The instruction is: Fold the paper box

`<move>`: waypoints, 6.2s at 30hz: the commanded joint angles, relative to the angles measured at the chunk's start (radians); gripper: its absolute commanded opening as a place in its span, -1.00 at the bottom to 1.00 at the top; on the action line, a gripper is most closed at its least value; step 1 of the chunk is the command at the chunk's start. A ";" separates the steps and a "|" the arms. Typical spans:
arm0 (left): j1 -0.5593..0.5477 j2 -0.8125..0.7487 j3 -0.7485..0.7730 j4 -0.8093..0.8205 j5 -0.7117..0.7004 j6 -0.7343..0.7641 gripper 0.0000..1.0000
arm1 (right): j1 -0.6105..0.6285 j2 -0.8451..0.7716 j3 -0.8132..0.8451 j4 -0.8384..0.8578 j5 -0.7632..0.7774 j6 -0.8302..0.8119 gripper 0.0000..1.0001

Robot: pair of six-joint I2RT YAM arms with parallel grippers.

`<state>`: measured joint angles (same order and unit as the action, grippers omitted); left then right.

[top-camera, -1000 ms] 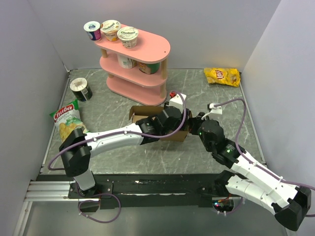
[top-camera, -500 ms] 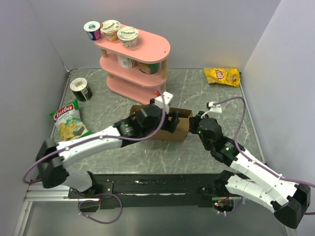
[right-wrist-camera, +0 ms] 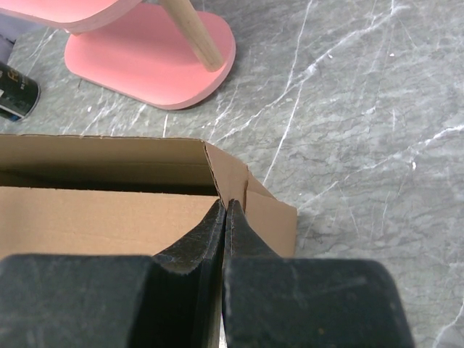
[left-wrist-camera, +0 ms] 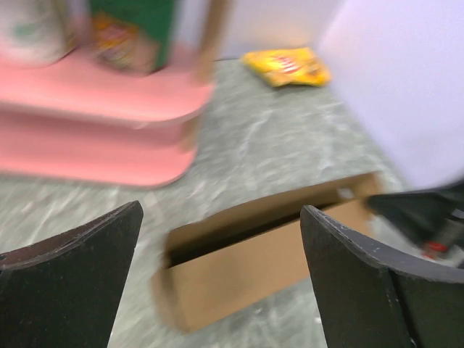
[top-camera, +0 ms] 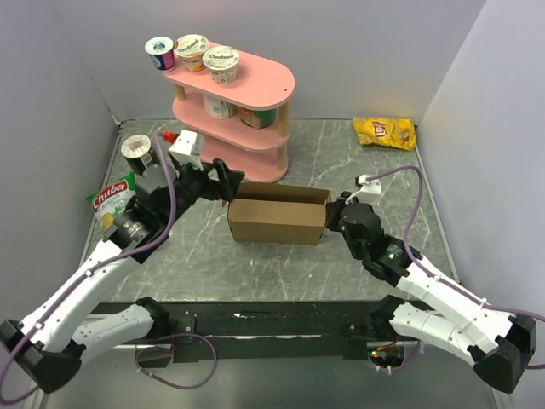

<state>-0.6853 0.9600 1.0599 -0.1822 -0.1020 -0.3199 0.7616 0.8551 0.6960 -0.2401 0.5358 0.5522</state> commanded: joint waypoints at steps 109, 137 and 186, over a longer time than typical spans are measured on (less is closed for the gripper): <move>0.004 0.082 -0.549 0.067 -0.225 -0.305 -0.98 | 0.045 0.064 -0.018 -0.191 -0.049 -0.043 -0.87; -0.014 0.111 -0.474 0.029 -0.229 -0.269 -0.98 | -0.163 0.042 0.325 -0.363 -0.307 -0.265 0.21; -0.077 0.180 -0.433 0.039 -0.238 -0.288 -0.98 | -0.229 0.193 0.379 -0.277 -0.390 -0.256 -1.00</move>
<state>-0.7292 1.0698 0.6743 0.1085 -0.4252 -0.6098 0.5194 1.0271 1.0111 -0.4892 0.1471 0.2722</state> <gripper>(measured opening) 0.028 0.009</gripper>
